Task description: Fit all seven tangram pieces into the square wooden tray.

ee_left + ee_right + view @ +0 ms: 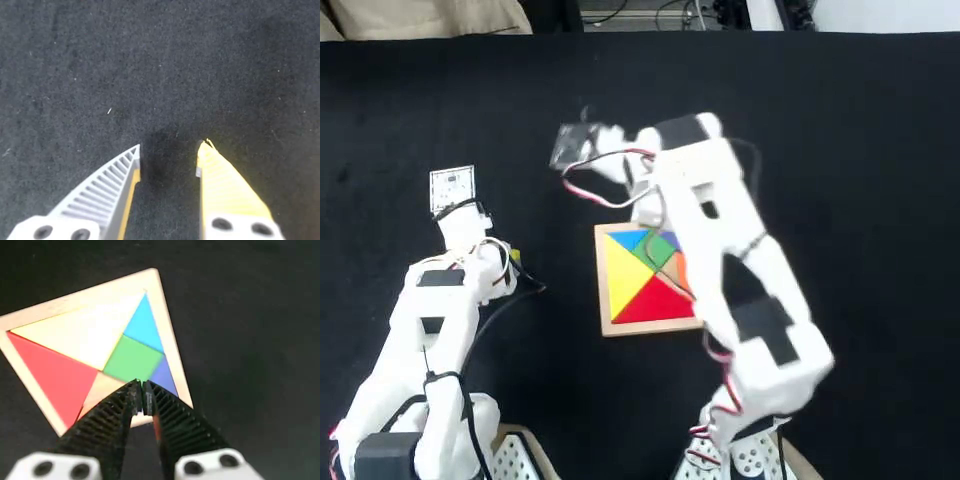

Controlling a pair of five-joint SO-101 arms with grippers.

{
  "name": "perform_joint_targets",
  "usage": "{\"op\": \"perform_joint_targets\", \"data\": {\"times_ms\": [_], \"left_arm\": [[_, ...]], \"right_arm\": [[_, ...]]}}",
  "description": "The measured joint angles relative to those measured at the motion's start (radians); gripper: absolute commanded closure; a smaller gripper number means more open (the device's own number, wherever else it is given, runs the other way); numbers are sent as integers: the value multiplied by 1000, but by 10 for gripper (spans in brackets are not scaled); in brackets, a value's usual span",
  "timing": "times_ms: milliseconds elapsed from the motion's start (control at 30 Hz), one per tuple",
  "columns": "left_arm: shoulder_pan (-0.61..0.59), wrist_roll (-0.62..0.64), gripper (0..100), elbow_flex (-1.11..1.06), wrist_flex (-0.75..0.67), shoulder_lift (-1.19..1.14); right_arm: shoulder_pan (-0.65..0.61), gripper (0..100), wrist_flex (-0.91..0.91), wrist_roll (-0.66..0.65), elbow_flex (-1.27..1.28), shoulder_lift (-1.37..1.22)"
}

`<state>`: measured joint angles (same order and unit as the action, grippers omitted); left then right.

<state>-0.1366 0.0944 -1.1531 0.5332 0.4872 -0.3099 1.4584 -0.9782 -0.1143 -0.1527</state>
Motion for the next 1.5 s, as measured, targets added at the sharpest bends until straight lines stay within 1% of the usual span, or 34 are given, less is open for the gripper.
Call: {"op": "perform_joint_targets", "data": {"times_ms": [67, 167, 267, 367, 500, 667, 967, 1167, 1267, 1500], "left_arm": [[0, 0, 809, 0, 0, 0], [0, 0, 809, 0, 0, 0], [0, 0, 809, 0, 0, 0], [0, 0, 809, 0, 0, 0], [0, 0, 809, 0, 0, 0], [0, 0, 809, 0, 0, 0], [0, 0, 809, 0, 0, 0], [0, 0, 809, 0, 0, 0], [0, 0, 809, 0, 0, 0], [0, 0, 809, 0, 0, 0]], "right_arm": [[35, 988, -11, 66, 31, 75], [132, 988, -51, 129, 152, 124], [247, 988, -137, 152, 351, 140], [301, 988, -269, 161, 560, 152], [302, 988, -413, 161, 730, 173], [302, 988, -473, 161, 755, 164], [304, 988, -476, 163, 744, 123], [233, 988, -476, 163, 738, 123], [196, 988, -479, 186, 738, 123], [172, 988, -462, 224, 713, 107]]}}
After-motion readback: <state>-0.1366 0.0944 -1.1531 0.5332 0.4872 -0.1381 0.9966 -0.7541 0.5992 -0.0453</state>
